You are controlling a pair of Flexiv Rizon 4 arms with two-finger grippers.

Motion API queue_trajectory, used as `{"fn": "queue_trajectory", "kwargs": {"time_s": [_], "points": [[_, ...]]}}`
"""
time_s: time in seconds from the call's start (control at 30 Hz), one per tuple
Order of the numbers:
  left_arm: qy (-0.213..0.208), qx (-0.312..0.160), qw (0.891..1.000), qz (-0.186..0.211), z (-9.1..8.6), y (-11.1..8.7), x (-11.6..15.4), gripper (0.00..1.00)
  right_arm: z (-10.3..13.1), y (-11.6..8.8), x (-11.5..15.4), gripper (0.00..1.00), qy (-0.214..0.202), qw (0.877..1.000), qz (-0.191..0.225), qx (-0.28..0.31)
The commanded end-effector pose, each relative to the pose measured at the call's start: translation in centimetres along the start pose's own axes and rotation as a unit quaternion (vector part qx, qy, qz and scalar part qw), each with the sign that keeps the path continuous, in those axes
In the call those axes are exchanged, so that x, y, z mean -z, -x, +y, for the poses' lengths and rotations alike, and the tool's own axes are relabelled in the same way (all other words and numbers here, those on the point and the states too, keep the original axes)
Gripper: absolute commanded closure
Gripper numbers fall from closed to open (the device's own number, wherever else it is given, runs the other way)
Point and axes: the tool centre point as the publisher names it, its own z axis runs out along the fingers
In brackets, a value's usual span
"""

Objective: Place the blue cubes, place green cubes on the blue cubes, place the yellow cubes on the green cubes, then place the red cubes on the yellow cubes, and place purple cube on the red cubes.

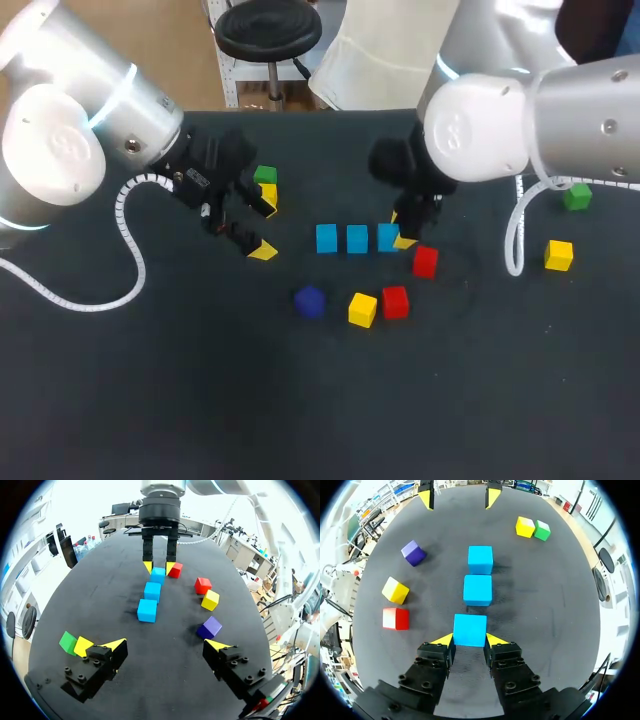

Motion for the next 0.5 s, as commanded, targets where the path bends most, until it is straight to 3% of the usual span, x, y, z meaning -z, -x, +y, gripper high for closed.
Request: {"fn": "queue_trajectory", "kwargs": {"time_s": [0.03,0.5], "points": [[0.000,-0.002,1.000,-0.001,0.04,-0.12,0.02,0.00,-0.26,0.04,-0.25,1.00,0.007,1.000,0.000,0.003],[0.000,-0.002,1.000,-0.001,0.04,-0.12,0.02,0.00,-0.80,-0.26,-0.73,1.00,0.016,1.000,0.002,0.004]]}}
